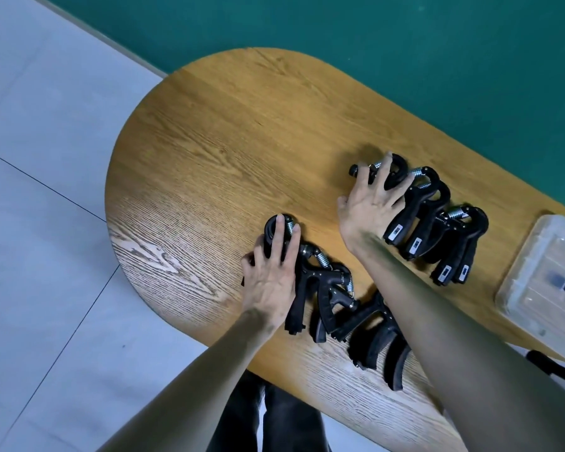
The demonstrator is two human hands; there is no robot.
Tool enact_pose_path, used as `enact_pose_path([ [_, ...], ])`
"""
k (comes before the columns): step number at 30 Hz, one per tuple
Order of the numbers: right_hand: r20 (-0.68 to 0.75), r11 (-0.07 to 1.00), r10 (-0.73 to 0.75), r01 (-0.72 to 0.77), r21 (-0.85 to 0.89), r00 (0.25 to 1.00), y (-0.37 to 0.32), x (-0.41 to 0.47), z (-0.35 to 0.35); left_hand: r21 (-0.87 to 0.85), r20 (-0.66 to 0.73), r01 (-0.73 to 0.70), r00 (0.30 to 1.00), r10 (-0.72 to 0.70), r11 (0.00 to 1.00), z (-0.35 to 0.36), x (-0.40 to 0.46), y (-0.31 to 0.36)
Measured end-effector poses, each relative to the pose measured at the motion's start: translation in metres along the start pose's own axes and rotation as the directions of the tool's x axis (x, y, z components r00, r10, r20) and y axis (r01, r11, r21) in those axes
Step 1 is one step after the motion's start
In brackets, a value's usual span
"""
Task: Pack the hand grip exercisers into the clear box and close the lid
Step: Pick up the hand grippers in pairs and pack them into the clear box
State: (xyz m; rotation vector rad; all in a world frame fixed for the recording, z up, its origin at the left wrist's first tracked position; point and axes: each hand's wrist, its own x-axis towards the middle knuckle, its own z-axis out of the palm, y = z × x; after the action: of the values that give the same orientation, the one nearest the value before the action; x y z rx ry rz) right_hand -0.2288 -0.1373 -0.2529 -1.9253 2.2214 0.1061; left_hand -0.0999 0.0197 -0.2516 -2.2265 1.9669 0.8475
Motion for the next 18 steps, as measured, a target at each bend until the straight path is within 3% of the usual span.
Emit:
enact_pose_path([
  [12,-0.054,0.983,-0.021,0.011,-0.182,0.998,0.023,-0.008,-0.004,0.081,0.09,-0.067,0.994,0.059,0.994,-0.011,0.003,-0.007],
  [18,-0.064,0.995,-0.022,0.016,-0.096,0.998,0.027,-0.03,-0.006,0.068,0.046,-0.065,0.997,0.062,0.996,-0.009,0.0,-0.01],
])
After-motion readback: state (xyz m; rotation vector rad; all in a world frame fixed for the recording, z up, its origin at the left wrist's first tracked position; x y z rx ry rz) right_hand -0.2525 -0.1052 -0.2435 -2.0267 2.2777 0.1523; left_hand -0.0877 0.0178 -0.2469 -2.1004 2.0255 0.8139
